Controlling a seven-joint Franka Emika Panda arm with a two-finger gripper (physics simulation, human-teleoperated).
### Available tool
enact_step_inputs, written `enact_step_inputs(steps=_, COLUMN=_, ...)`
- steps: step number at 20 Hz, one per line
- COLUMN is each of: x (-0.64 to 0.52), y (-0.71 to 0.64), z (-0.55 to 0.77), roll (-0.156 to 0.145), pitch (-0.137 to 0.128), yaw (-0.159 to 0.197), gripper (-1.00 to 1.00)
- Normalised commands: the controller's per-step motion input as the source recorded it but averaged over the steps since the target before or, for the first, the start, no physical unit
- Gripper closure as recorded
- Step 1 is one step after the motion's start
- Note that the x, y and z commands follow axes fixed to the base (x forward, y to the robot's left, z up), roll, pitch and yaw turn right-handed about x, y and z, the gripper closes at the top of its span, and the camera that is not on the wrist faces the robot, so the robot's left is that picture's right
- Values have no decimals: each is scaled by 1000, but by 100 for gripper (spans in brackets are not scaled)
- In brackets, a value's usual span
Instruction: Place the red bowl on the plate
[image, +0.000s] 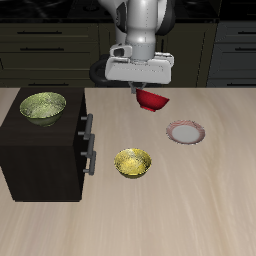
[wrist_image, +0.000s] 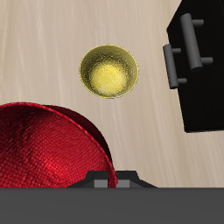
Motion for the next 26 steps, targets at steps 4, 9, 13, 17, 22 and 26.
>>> enact_step_inputs(steps=4, x=-222, y=-5, z=-140, roll=22, pitch=16, yaw=-6, gripper=100)
enact_step_inputs(steps=9, x=-196, y=130, z=-126, roll=29, pitch=-1, yaw=8, gripper=100)
enact_step_inputs(steps=13, x=-249, y=223, z=-70, roll=30, pitch=-11, yaw=-32, gripper=100)
enact_step_inputs(steps=17, x=-193, y=157, z=-180, roll=19, pitch=20, yaw=-53, gripper=100)
enact_step_inputs(steps=22, x=-196, y=128, z=-104, roll=16, pitch=0, yaw=-37, gripper=100)
enact_step_inputs(steps=26, x=-234, y=162, z=-188, roll=22, pitch=21, yaw=-24, gripper=100)
